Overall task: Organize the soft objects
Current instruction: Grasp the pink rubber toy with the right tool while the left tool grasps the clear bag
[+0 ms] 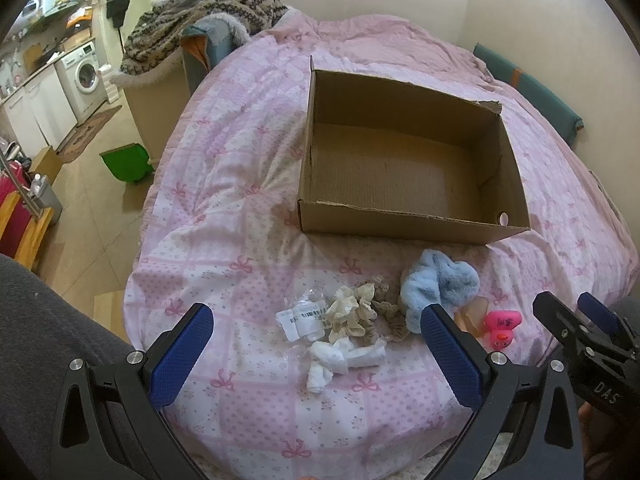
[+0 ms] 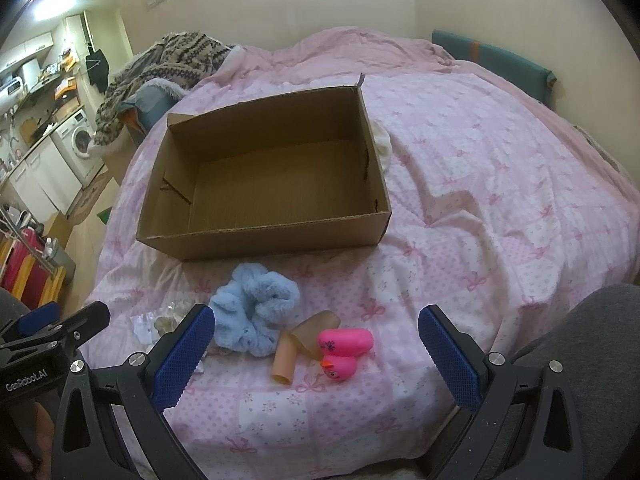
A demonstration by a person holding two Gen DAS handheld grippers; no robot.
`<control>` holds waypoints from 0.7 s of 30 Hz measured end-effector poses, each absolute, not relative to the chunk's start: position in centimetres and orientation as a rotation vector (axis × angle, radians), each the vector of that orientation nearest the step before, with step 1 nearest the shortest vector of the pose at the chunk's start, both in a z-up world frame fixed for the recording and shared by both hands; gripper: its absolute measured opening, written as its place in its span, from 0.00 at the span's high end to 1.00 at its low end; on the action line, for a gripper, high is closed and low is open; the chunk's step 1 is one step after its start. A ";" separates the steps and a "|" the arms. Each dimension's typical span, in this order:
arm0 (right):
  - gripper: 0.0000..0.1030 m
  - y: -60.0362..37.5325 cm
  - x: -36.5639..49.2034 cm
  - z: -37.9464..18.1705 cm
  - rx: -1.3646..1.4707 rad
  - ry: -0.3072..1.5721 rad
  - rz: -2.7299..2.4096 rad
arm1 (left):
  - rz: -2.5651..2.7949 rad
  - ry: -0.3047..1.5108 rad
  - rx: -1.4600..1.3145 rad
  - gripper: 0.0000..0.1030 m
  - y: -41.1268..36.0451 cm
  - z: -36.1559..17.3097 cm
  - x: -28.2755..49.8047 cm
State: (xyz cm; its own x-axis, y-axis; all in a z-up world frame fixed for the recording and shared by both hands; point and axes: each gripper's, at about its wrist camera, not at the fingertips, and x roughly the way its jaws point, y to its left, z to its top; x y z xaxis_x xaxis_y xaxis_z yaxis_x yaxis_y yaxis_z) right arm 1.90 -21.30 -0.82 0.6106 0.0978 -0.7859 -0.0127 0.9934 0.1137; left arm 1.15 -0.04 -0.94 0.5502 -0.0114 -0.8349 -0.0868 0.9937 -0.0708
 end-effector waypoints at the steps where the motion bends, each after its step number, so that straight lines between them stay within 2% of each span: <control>1: 0.00 -21.3 1.9 -0.9 0.105 0.919 0.064 | 0.040 0.999 -0.113 0.00 0.0 -0.9 1.4; 14: 0.00 -24.5 5.4 1.1 0.236 1.052 0.096 | 0.062 1.043 -0.119 0.00 1.6 2.2 5.5; 21: 0.00 -27.0 7.7 -1.6 0.412 1.227 0.134 | 0.130 1.183 -0.157 0.00 3.7 -0.4 7.9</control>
